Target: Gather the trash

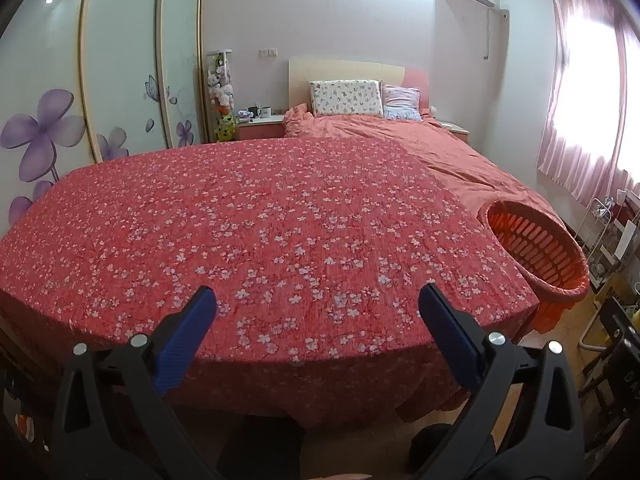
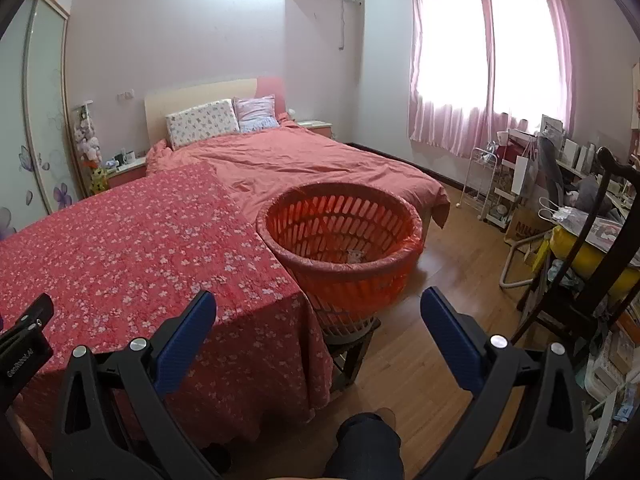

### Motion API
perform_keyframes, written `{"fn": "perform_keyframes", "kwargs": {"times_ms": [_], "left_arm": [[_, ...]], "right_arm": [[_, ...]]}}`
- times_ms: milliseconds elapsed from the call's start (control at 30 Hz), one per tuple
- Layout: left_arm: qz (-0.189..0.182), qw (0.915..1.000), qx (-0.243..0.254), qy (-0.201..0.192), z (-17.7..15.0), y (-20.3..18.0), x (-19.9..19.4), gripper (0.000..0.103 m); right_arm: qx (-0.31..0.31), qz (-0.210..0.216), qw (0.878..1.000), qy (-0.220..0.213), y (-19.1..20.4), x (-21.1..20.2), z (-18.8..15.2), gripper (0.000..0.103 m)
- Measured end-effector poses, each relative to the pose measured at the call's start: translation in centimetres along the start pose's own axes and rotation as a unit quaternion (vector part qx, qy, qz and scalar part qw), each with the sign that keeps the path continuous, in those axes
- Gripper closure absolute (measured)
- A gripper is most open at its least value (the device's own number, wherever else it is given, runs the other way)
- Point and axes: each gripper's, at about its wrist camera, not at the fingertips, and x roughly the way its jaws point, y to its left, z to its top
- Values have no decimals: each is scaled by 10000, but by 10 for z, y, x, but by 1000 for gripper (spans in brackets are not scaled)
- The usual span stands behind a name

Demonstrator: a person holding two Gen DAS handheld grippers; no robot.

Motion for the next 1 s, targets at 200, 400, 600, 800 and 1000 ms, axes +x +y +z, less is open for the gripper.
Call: {"fn": "perform_keyframes", "kwargs": {"times_ms": [200, 400, 600, 800, 1000], "left_arm": [[-26, 10000, 12, 42, -1, -3, 1, 4], [-74, 10000, -21, 56, 0, -6, -1, 4], [-156, 9998, -88, -4, 4, -9, -7, 4], [-195, 9998, -50, -65, 7, -15, -12, 4], [-222, 9997, -11, -96, 6, -19, -15, 4]], "right_arm": [[7, -28, 10000, 40, -2, 1, 0, 2], [10, -35, 10000, 16, -6, 1, 1, 2], [45, -46, 10000, -71, -8, -2, 5, 2], [58, -40, 9999, -104, -11, -2, 7, 2], [82, -7, 9999, -116, -12, -3, 7, 2]]}}
